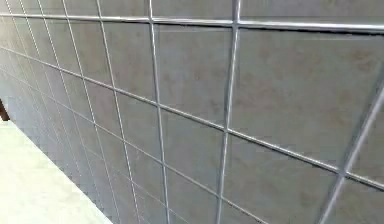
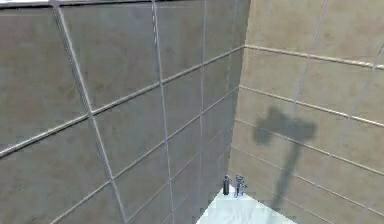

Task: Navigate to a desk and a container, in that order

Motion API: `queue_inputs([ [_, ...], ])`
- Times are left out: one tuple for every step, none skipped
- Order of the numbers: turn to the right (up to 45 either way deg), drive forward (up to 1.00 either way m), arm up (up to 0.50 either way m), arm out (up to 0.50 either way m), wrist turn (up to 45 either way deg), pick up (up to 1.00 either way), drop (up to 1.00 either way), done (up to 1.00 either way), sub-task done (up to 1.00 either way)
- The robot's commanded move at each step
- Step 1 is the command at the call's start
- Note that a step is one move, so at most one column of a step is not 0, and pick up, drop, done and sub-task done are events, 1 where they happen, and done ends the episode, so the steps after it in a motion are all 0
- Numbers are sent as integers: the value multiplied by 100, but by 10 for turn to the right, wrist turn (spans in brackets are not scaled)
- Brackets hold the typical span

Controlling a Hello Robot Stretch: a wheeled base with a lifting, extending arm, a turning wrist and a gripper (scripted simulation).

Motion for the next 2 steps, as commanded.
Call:
queue_inputs([
  [-450,0,0,0,0,0,0,0,0],
  [-30,0,0,0,0,0,0,0,0],
])
